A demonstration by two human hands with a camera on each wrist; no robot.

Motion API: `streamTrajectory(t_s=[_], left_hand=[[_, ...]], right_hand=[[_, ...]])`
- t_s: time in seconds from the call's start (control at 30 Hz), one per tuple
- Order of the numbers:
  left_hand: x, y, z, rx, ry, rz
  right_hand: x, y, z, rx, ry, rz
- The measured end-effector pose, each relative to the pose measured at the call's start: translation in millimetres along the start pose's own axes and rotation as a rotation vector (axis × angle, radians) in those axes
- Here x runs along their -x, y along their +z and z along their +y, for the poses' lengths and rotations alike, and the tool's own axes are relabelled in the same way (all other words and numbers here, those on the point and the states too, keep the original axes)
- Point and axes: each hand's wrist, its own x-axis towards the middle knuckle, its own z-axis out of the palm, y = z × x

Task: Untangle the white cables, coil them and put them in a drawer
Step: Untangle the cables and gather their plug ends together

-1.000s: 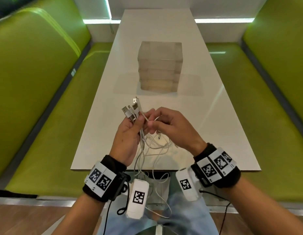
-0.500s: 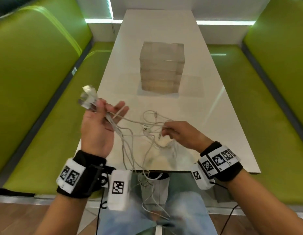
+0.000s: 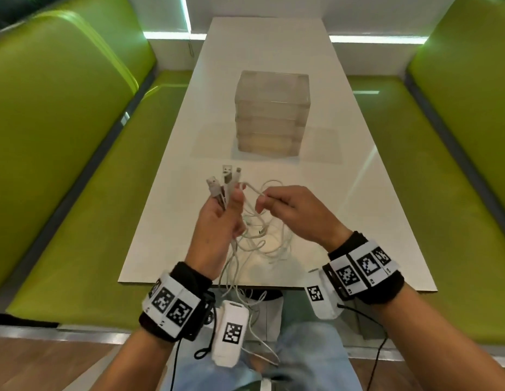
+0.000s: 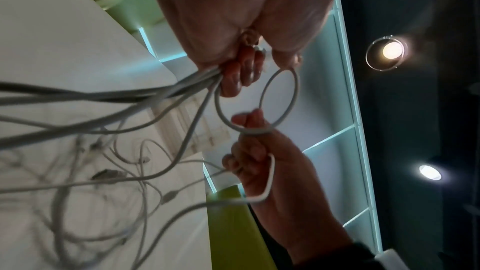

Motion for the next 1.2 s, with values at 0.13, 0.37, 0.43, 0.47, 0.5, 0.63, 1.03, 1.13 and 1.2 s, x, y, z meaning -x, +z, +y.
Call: streamTrajectory(t_s=[0.13,0.37,0.43,0.47,0.5,0.63,1.03,1.13,1.2], left_hand=[[3.7,5.5,2.4,0.042,-0.018,-0.077],[5.4,5.4,2.9,-0.01,0.067,-0.057],[1.5,2.0,4.2,-0.018,0.075,0.014],[-0.7,-1.7,5.6,-0.017,0.087,0.049],[-3.8,-6.3,7.3,-0.002,0.101,0.085],[-16.8,-38.1,27.8,0.169,0.166,0.241],[-3.5,-10.4,-7.0,-0.103,0.019,0.073],[0.7,0.0,-8.1,-0.09,0.032,-0.021],[0.8,1.4,-6.6,-0.097,0.062,-0.022]], right_hand=[[2.7,14.2,-4.7,0.103,-0.02,-0.008],[5.1,18.5,-14.2,0.084,-0.006,0.058],[5.6,19.1,-15.3,0.073,-0.035,0.047],[5.9,17.9,-17.3,0.08,-0.045,0.025],[5.1,16.4,-15.6,0.115,-0.041,-0.01],[0.5,0.2,16.7,0.249,0.081,-0.108],[-4.0,1.1,1.6,0.105,-0.039,0.031],[-7.6,6.2,-4.0,0.19,-0.051,-0.007],[-9.5,5.9,-4.9,0.221,-0.053,-0.008]])
